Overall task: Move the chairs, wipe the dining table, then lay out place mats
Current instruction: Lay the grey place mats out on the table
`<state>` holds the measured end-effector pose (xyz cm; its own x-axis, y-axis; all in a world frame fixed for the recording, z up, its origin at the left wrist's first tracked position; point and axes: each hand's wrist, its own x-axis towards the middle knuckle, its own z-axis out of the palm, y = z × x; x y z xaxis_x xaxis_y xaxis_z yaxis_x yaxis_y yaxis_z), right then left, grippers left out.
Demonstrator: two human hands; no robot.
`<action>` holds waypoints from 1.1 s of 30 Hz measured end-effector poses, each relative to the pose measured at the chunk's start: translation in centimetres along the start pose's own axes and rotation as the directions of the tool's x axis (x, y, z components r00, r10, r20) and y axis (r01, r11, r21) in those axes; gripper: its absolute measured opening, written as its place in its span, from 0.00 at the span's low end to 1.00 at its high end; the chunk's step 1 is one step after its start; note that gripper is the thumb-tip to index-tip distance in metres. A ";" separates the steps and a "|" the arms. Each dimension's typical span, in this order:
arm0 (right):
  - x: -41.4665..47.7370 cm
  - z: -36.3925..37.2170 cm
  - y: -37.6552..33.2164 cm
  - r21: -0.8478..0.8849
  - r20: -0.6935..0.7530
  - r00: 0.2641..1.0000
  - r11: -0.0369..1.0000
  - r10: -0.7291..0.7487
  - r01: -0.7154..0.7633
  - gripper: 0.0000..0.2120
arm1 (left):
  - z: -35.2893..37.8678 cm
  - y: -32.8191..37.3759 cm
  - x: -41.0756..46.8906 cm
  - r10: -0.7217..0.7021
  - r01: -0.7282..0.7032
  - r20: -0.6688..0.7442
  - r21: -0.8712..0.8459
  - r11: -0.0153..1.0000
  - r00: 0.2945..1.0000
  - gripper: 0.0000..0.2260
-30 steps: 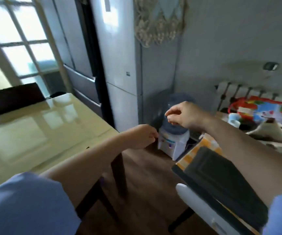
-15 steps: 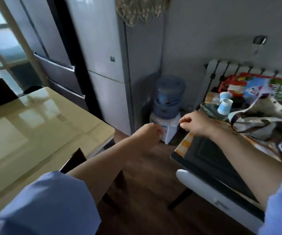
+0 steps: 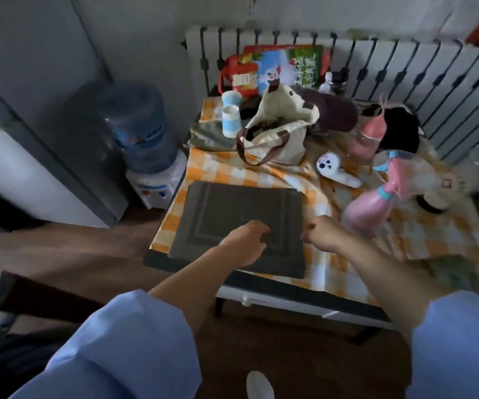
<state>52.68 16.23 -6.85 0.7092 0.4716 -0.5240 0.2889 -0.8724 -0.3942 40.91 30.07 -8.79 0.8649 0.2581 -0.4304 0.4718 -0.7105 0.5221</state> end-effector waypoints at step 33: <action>2.6 -1.2 -7.6 0.657 0.182 0.977 0.725 0.115 -0.208 0.13 | -1.2 -2.8 -1.6 -0.045 0.032 -0.114 -0.114 0.993 0.992 0.30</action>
<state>53.05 23.95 -4.29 0.6084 0.3838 -0.6946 -0.3603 -0.6463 -0.6727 38.45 32.45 -8.64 0.8566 0.3628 -0.3669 0.5158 -0.6227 0.5884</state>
